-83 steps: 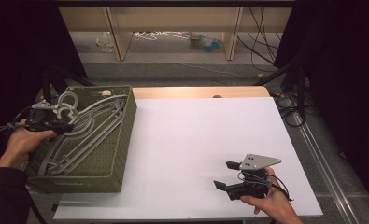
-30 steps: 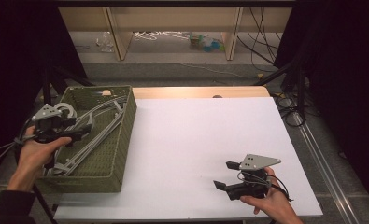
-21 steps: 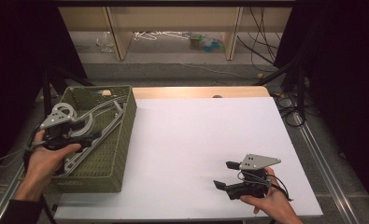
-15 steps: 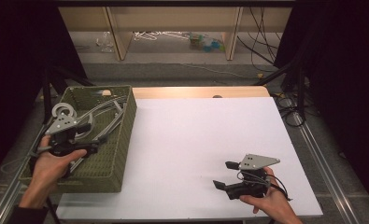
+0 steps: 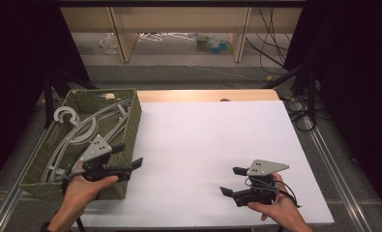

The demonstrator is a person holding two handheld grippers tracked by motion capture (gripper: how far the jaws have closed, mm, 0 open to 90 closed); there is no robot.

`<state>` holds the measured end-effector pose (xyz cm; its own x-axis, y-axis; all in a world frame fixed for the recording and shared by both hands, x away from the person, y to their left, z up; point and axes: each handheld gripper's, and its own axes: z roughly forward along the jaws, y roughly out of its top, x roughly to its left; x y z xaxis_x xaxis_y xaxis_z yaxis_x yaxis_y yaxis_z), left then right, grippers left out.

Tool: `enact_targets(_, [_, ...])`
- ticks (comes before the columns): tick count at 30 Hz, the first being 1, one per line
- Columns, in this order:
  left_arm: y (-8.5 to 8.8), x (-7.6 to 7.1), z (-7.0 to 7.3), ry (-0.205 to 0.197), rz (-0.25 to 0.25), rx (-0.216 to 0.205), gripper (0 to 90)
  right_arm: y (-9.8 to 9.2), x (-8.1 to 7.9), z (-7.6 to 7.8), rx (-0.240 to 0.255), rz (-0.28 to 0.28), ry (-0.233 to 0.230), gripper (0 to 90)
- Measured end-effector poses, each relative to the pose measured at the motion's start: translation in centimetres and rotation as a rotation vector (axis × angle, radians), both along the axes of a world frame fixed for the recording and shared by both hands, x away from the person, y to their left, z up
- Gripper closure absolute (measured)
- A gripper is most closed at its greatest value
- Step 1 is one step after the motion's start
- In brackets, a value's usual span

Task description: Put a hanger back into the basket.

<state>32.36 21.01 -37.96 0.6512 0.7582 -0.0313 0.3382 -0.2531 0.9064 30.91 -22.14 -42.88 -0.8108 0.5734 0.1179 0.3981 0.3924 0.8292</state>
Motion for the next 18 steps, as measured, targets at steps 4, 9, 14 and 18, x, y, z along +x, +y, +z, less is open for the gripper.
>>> enact_targets(4, [-2.1,-1.5,-1.2,0.010,-0.046,0.000,20.7,0.1,-0.1,0.2,0.000,0.000,-0.007,19.7])
enact_targets(9, [-3.4,-2.3,-2.4,-0.016,-0.048,0.027,20.7,0.2,-0.3,0.3,0.005,-0.004,-0.011,19.6])
enact_targets(14, [-4.5,-3.8,-4.3,-0.009,-0.064,0.016,20.6,0.3,-0.6,0.3,0.001,-0.005,-0.029,19.5])
enact_targets(18, [-4.7,-4.5,-4.6,-0.035,-0.053,-0.005,20.4,0.3,-1.2,0.1,0.010,0.001,-0.015,19.0])
